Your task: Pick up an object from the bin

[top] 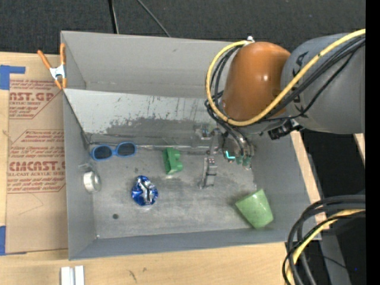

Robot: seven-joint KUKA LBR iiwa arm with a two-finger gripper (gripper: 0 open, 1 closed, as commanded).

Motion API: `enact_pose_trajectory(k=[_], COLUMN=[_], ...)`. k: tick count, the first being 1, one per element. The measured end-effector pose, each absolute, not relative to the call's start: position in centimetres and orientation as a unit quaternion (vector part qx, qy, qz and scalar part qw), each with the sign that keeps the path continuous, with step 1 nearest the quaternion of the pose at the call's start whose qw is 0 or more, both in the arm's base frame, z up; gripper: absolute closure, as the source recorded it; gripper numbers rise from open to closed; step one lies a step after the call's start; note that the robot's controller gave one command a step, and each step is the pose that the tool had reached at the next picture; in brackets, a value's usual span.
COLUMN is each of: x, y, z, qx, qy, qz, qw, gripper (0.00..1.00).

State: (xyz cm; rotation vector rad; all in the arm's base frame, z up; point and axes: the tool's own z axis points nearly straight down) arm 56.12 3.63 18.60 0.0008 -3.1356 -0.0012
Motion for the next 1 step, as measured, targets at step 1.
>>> enact_pose_trajectory(k=[1], x=[52.75], y=[-2.91], z=[19.49], qx=[-0.089], qy=[-0.996], qz=[0.001], qw=[0.000], gripper=[0.00])
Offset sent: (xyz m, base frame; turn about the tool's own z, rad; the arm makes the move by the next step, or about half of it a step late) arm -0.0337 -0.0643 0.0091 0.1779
